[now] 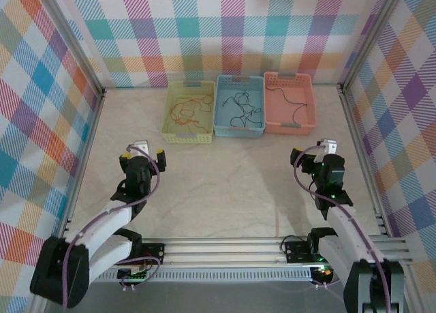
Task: Untangle the cables
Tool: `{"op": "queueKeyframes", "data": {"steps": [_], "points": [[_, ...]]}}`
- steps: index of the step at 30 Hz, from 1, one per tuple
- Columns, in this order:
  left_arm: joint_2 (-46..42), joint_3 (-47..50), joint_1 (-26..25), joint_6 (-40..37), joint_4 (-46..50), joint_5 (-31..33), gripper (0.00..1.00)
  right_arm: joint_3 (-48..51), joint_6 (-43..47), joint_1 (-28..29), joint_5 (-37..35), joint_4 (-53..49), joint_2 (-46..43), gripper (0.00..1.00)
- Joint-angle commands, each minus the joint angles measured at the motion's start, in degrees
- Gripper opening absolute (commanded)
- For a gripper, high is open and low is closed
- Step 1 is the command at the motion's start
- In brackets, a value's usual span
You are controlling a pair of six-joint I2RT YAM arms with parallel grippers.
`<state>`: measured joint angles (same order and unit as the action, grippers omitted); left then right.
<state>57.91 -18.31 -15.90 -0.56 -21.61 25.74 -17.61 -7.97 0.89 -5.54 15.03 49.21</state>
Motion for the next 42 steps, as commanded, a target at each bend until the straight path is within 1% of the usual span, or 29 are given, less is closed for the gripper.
{"op": "queueKeyframes", "data": {"steps": [1,3,6,7,8,10,12,13,14,16,17,19,20,22,23,25,26,42], "points": [[6.8,-2.5,2.6,1.6,-7.7,-5.8,1.00,1.8,2.0,0.3,-0.1,12.1,5.2,1.00],[11.9,-3.3,3.5,1.5,-10.7,-6.4,1.00,2.7,2.8,0.3,-1.6,18.1,9.8,1.00],[18.2,-4.1,4.6,-0.3,-14.3,-6.8,1.00,2.5,3.9,0.3,-1.2,25.8,17.4,1.00],[20.3,-4.1,5.6,-0.3,-16.5,-7.6,1.00,2.9,4.5,0.3,-0.9,30.0,19.8,1.00],[20.7,-5.0,6.3,-0.4,-15.1,-8.5,1.00,3.0,4.9,0.3,-0.9,33.3,22.5,1.00],[21.3,-4.9,7.7,-0.6,-16.5,-10.3,1.00,2.8,5.7,0.3,-0.7,38.6,27.3,1.00],[22.2,-4.6,8.3,-1.0,-18.2,-11.3,1.00,2.2,5.8,0.3,-0.2,41.5,31.6,1.00],[23.5,-4.3,8.6,-1.1,-20.2,-11.5,1.00,2.3,5.8,0.3,0.2,44.1,33.8,1.00],[24.8,-5.0,9.3,-0.8,-20.2,-12.7,1.00,2.1,5.7,0.3,0.4,45.2,35.4,1.00],[27.9,-6.7,10.2,-0.4,-20.1,-13.9,1.00,0.5,5.6,-0.3,1.9,41.5,35.3,1.00],[29.4,-7.5,10.2,-1.1,-19.6,-15.2,1.00,0.1,6.3,-0.3,3.3,41.9,36.6,1.00],[29.7,-8.0,10.3,-1.3,-19.0,-16.0,0.99,-0.4,6.6,-0.4,4.4,44.2,39.1,1.00],[29.8,-7.3,10.3,-1.5,-20.2,-16.7,1.00,-1.6,6.7,-0.4,4.2,39.6,37.8,1.00],[30.4,-6.3,10.4,-2.6,-22.7,-19.0,1.00,-2.8,5.8,-0.4,1.9,39.2,39.0,1.00],[30.9,-6.1,10.4,-2.8,-23.2,-19.6,1.00,-4.4,4.8,-0.4,0.2,34.8,38.4,1.00],[31.4,-7.0,11.7,-1.9,-22.1,-21.6,1.00,-4.7,5.1,-0.2,-0.4,35.1,38.8,1.00],[31.4,-7.1,12.0,-1.7,-21.9,-22.1,1.00,-5.1,5.1,-0.1,-0.5,33.6,38.5,1.00],[31.4,-6.9,12.0,-1.7,-22.1,-22.1,1.00,-4.7,5.4,0.2,-0.6,34.6,38.5,1.00]]}}
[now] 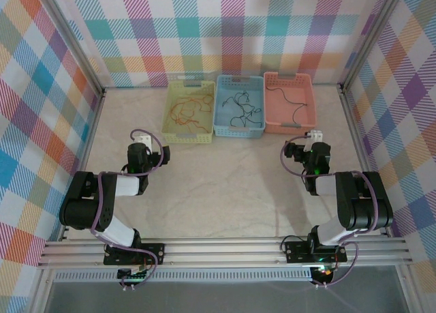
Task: Untangle the cables
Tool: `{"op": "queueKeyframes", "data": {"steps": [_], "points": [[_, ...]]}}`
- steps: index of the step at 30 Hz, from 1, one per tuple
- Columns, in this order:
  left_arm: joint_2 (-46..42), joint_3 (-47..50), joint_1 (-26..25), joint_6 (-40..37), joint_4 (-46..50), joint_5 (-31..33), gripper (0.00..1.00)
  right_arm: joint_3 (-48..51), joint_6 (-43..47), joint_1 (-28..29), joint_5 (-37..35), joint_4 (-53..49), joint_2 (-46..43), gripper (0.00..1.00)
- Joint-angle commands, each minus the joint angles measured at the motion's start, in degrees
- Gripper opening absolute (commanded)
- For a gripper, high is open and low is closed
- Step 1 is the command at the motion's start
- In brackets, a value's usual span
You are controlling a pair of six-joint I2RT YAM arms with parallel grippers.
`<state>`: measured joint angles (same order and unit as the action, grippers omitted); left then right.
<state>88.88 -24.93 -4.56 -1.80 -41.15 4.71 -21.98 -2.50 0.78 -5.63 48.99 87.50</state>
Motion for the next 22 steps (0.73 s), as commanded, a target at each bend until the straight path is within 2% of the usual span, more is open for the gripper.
{"op": "queueKeyframes", "data": {"steps": [1,12,15,22], "points": [[0.3,-0.3,0.7,-0.5,-2.6,-1.1,1.00,-0.3,0.0,0.3,-0.5,0.7,0.2,1.00],[0.4,-0.3,0.7,-0.4,-2.6,-1.1,1.00,-0.4,0.0,0.4,-0.5,0.5,0.3,1.00],[0.3,-0.3,0.7,-0.4,-2.6,-1.0,1.00,-1.9,1.4,0.1,4.1,-1.8,0.6,1.00],[0.3,-0.3,0.7,-0.4,-2.6,-1.1,1.00,-1.4,1.5,-0.1,4.5,-1.1,0.4,1.00]]}}
